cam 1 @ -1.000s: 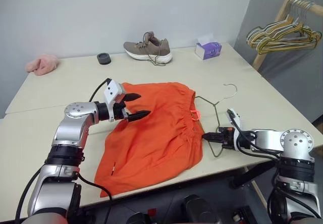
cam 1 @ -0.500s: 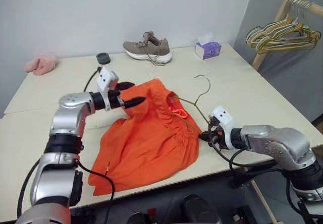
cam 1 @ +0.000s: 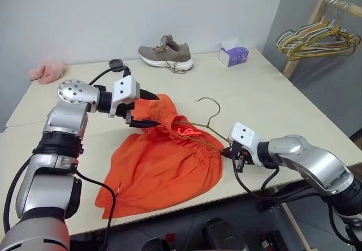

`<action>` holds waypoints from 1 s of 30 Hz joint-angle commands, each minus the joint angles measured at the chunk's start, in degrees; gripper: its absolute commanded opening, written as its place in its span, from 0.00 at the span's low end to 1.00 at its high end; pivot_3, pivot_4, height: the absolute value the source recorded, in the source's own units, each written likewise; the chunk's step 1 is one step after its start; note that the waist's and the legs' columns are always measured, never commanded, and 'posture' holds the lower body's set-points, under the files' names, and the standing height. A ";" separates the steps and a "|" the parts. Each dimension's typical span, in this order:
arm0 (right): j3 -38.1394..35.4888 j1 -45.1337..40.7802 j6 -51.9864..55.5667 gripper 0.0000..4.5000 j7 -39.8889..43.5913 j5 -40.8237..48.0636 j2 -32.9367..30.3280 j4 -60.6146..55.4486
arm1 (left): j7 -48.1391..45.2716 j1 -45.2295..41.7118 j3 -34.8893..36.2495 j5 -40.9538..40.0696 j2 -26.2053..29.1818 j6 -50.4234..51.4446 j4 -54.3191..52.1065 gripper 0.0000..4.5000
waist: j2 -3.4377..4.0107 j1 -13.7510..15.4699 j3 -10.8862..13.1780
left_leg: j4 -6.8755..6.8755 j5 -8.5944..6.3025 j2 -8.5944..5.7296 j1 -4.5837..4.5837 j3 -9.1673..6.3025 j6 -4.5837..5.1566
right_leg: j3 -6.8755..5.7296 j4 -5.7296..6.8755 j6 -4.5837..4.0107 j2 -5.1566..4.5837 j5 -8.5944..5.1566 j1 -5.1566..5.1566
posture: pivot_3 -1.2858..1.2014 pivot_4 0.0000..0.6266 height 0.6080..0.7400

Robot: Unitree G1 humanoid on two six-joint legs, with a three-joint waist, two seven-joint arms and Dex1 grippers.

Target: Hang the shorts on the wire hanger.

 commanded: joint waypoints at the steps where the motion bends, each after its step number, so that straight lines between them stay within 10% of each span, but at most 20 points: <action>1: -1.09 -1.87 -0.07 0.00 1.63 -0.36 0.77 -3.05 | -0.57 -1.08 -1.48 2.02 -0.95 -4.74 1.56 0.99 | 0.00 -0.08 0.00 | 0.00 0.00 0.00 0.00 0.01 0.00 | 0.01 0.01 -0.07 0.00 0.04 0.00 | 0.40 0.07 1.00; 12: -3.45 -2.96 0.94 0.00 4.56 0.28 2.39 -5.06 | -2.67 0.49 -3.03 3.70 -1.51 -7.91 4.69 0.99 | 0.00 -0.23 0.00 | 0.05 0.00 0.00 -0.03 -0.02 0.00 | -0.03 0.05 -0.09 0.00 0.06 -0.03 | 0.39 0.07 1.00; 27: 1.03 -3.37 -7.88 0.00 9.54 -7.42 -0.01 -4.07 | -5.32 3.20 -1.66 -0.86 -2.01 2.07 -3.49 0.05 | 0.01 -0.20 0.00 | 0.16 0.00 0.00 -0.10 -0.15 0.00 | -0.15 0.08 -0.11 -0.01 0.07 -0.02 | 0.40 0.06 1.00; 30: 1.90 -3.27 -11.34 0.00 11.55 -9.93 -0.99 -2.66 | -5.53 3.63 -1.62 -0.61 -1.82 2.76 -4.41 0.00 | 0.01 -0.18 0.00 | 0.18 0.00 -0.02 -0.11 -0.16 0.00 | -0.16 0.08 -0.11 -0.02 0.07 -0.02 | 0.40 0.06 1.00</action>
